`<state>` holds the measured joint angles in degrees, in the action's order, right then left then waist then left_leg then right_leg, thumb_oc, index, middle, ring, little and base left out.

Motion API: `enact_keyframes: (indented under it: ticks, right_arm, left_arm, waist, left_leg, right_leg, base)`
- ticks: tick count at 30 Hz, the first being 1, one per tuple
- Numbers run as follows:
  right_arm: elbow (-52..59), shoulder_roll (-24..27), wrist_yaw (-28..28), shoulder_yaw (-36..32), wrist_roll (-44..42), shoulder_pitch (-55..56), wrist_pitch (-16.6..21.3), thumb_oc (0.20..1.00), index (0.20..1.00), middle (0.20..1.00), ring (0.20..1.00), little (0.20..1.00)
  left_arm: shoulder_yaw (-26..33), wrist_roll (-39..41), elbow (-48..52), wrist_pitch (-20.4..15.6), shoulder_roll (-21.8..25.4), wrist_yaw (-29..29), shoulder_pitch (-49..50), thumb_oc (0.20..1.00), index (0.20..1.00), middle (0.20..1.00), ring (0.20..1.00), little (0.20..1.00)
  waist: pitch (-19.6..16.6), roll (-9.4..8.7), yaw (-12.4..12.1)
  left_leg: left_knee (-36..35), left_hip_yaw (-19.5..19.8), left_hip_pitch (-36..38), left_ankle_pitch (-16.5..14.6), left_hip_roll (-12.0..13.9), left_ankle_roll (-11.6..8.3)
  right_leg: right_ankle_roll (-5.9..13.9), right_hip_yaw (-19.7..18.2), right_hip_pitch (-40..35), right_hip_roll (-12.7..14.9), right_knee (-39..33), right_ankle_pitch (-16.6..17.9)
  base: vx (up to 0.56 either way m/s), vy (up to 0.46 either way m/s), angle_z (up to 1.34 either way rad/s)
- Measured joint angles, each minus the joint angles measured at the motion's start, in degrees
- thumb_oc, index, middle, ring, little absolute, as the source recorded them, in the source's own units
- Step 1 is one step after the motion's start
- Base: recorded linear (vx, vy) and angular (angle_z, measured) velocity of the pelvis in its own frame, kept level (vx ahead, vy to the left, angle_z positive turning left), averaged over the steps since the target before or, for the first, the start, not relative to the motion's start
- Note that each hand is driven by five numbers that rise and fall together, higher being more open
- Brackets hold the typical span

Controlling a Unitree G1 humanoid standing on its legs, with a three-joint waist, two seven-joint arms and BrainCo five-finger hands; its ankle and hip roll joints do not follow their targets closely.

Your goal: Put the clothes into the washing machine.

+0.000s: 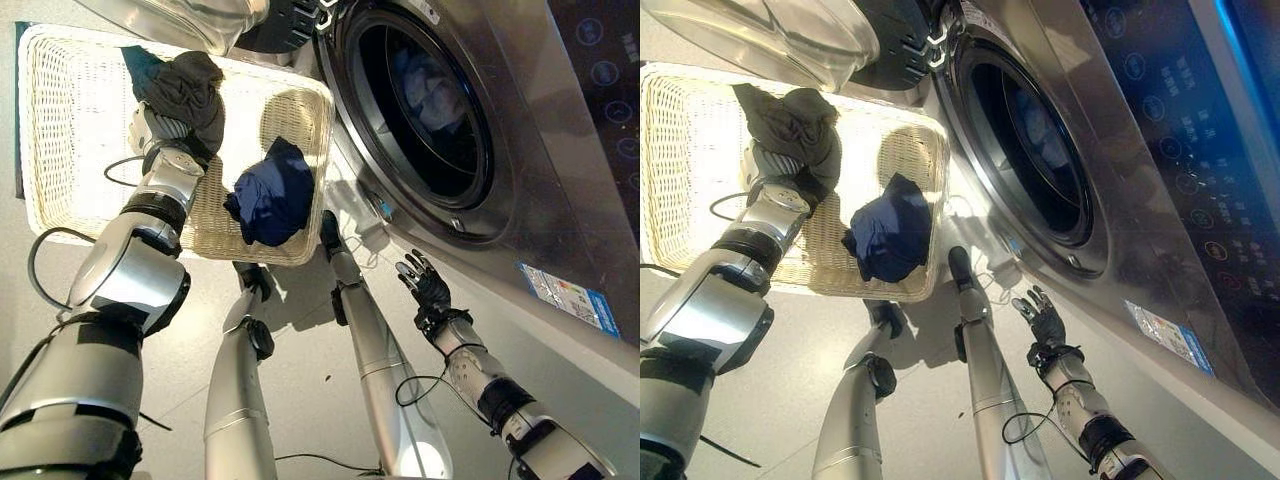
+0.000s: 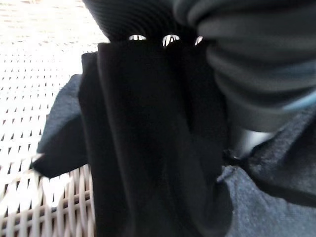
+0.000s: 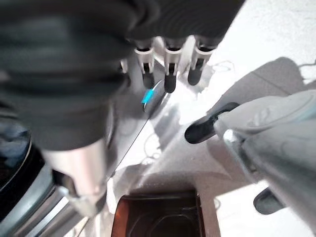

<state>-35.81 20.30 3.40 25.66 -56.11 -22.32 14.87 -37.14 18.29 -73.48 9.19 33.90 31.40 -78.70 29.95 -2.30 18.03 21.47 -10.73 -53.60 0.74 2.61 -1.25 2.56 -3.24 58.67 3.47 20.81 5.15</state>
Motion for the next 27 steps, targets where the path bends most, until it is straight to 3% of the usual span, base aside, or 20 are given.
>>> enact_keyframes:
  ticks: [5, 10, 13, 17, 21, 27]
  right_arm:
    - [1.28, 0.06, -0.11, 0.91, 1.81, 0.03, 0.19, 1.000, 1.000, 1.000, 1.000, 1.000]
    - [5.55, 0.27, 0.13, 1.62, 4.16, 2.38, 2.30, 1.000, 1.000, 1.000, 1.000, 1.000]
    - [6.64, 0.00, 0.63, 1.26, 4.44, 2.31, 3.22, 1.000, 1.000, 1.000, 1.000, 1.000]
    - [7.04, -0.49, 1.37, 0.80, 5.77, 2.65, 4.55, 1.000, 1.000, 1.000, 1.000, 1.000]
    - [13.71, -1.21, 4.07, -0.77, 10.70, 3.91, 5.49, 1.000, 1.000, 1.000, 1.000, 1.000]
    - [17.50, -1.42, 5.82, -2.57, 16.41, 3.53, 6.31, 1.000, 1.000, 1.000, 1.000, 1.000]
  left_arm:
    - [0.33, 0.01, 3.93, -1.83, 0.14, 1.23, 3.87, 0.200, 0.200, 0.200, 0.200, 0.200]
    - [3.62, 0.00, 13.95, -5.44, -1.55, 4.08, 12.51, 0.200, 0.200, 0.200, 0.200, 0.200]
    - [7.14, 0.01, 19.02, -7.80, -1.63, 5.90, 16.54, 0.200, 0.200, 0.200, 0.200, 0.200]
    - [9.21, 0.01, 22.86, -10.29, -1.54, 7.19, 21.14, 0.200, 0.200, 0.200, 0.200, 0.200]
    - [15.25, -0.86, 34.72, -15.14, -1.57, 8.09, 33.15, 0.200, 0.200, 0.200, 0.200, 0.200]
    - [16.21, -1.85, 38.17, -18.40, -2.53, 3.85, 38.76, 0.200, 0.200, 0.200, 0.200, 0.200]
  waist:
    - [0.00, 0.01, -0.38]
    - [-0.05, 0.03, -2.20]
    - [-0.03, 0.09, -4.95]
    - [-0.02, 0.11, -6.52]
    - [0.11, 0.55, -10.43]
    - [0.23, 1.77, -14.72]
  left_leg:
    - [-1.30, 0.10, 2.17, 0.38, -0.35, 0.38]
    - [-5.95, 1.52, 7.38, 2.95, -1.04, -0.26]
    - [-8.16, 3.03, 8.36, 4.52, -0.96, -1.04]
    - [-11.09, 4.70, 11.06, 5.99, -0.79, -1.89]
    - [-16.74, 6.79, 15.71, 8.92, -0.15, -2.95]
    - [-18.84, 8.66, 17.38, 10.24, -0.01, -3.09]
  right_leg:
    - [-0.24, 0.03, -1.88, 0.28, -0.09, 0.16]
    - [-0.34, 0.50, -6.17, 0.38, -1.14, -0.48]
    - [-0.56, 1.50, -6.87, 0.22, -0.99, -0.95]
    - [-1.51, 2.99, -9.07, 0.01, -1.15, -1.35]
    - [-2.01, 5.64, -12.83, -0.33, -2.46, -1.87]
    - [-2.60, 8.46, -15.11, 0.05, -2.69, -2.64]
  base:
    - [-0.07, -0.030, 0.03]
    - [-0.11, -0.073, 0.14]
    - [-0.06, -0.070, 0.15]
    - [-0.05, -0.062, 0.20]
    - [-0.07, -0.048, 0.20]
    - [-0.04, -0.015, 0.21]
